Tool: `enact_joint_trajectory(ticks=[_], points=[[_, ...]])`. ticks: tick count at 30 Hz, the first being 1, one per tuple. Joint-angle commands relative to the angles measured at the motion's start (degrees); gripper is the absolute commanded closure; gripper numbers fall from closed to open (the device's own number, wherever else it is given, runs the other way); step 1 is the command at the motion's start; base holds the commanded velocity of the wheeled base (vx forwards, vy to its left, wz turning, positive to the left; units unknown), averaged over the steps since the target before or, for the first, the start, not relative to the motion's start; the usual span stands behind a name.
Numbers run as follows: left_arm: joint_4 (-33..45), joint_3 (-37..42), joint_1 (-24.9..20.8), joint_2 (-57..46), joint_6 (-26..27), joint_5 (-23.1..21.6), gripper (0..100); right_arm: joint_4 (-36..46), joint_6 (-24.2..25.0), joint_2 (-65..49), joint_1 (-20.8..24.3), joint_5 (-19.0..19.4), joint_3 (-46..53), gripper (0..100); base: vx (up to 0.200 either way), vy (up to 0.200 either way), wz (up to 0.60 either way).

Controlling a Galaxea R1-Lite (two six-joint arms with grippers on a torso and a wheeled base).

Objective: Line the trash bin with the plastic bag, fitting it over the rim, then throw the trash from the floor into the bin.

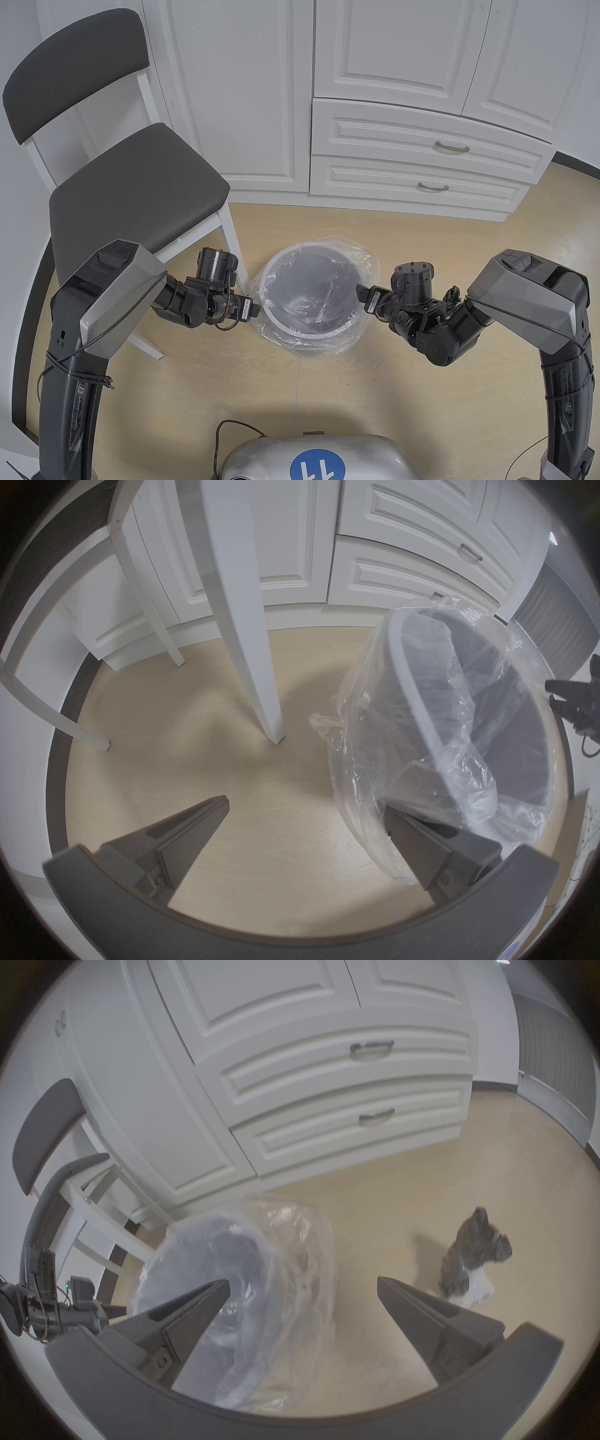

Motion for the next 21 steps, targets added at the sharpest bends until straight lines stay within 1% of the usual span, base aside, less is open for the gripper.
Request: enact_joint_trajectory(ticks=[1, 11, 17, 21], points=[[0.0, 0.0, 0.0, -0.1, 0.0, 0.0, 0, 2.1, 2.2, 0.9, 0.1, 0.9, -2.1, 0, 0.0, 0.0, 0.0], [0.0, 0.0, 0.1, -0.1, 0.0, 0.0, 0, 2.2, 2.1, 1.0, -5.8, 1.3, -4.9, 0, 0.0, 0.0, 0.0], [0.0, 0.0, 0.1, 0.0, 0.0, 0.0, 0, 2.2, 2.3, 3.6, -5.7, 1.8, -5.5, 0, 0.0, 0.0, 0.0], [0.0, 0.0, 0.1, 0.0, 0.0, 0.0, 0, 2.2, 2.6, 7.3, -5.7, 1.8, -8.0, 0, 0.0, 0.0, 0.0]])
